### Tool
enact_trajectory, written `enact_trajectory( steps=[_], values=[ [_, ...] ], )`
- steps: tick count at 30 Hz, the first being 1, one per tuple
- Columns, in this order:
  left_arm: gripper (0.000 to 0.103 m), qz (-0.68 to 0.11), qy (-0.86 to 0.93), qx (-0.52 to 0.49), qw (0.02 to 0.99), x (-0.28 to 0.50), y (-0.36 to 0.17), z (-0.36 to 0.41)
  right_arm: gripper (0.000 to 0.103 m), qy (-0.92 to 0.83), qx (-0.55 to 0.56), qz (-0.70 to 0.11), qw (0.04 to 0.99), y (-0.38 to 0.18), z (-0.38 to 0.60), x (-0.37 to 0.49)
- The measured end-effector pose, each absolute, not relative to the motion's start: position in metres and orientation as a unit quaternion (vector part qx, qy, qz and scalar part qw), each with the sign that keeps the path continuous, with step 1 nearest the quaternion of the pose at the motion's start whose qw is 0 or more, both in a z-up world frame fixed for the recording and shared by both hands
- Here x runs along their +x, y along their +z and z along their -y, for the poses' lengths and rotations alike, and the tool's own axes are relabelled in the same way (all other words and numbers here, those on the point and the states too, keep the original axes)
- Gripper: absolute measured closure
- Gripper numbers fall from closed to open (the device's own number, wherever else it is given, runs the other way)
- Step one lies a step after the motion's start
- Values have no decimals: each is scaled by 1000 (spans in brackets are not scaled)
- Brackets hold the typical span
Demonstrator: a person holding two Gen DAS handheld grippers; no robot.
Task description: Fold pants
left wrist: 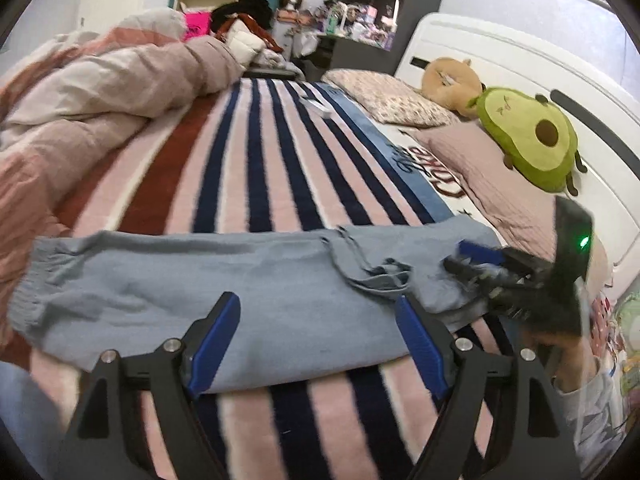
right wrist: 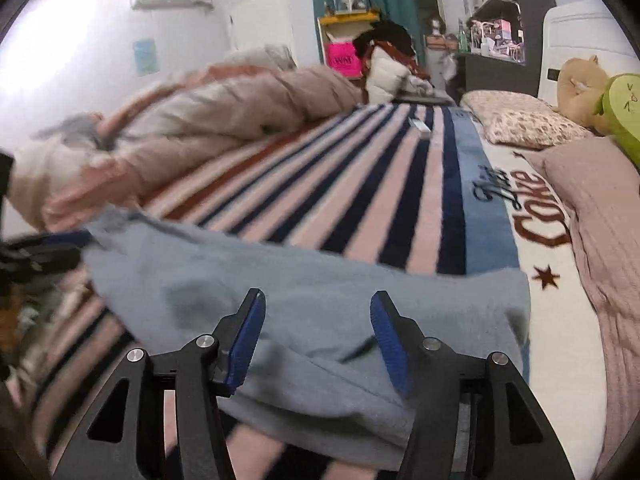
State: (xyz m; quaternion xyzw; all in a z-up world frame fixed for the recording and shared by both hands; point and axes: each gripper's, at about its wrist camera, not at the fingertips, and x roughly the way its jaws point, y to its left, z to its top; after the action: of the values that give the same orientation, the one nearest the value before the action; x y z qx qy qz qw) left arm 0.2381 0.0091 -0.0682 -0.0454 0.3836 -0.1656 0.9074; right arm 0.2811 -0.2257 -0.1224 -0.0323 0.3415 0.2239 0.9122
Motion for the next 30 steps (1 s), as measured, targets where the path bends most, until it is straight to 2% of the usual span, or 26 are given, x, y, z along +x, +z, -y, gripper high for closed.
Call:
enact_trajectory(
  steps=[6,11,14,16,18,25,30],
  values=[
    [26,-384,-129,-54,913,245,-72,-15,48,269,-107,-344,893,-139,193,259],
    [26,-392,-81,-63,914,240,-69,-47,47,315,-76,-354,878,-138,196,252],
    [26,-376,-45,-54,924,233,-49,-73,47,314,-71,-353,878,-138,196,252],
    [20,-369,-24,-47,928,229,-35,-91,47,327,-58,-346,877,-136,200,248],
    [18,-368,-1,-36,929,227,-24,-110,47,339,-56,-344,874,-136,200,247],
    [18,-400,34,-65,914,226,-30,-168,47,423,-19,-337,841,-134,187,237],
    [18,-458,25,-132,878,251,-55,-202,47,416,-12,-331,847,-132,185,236]
  ],
)
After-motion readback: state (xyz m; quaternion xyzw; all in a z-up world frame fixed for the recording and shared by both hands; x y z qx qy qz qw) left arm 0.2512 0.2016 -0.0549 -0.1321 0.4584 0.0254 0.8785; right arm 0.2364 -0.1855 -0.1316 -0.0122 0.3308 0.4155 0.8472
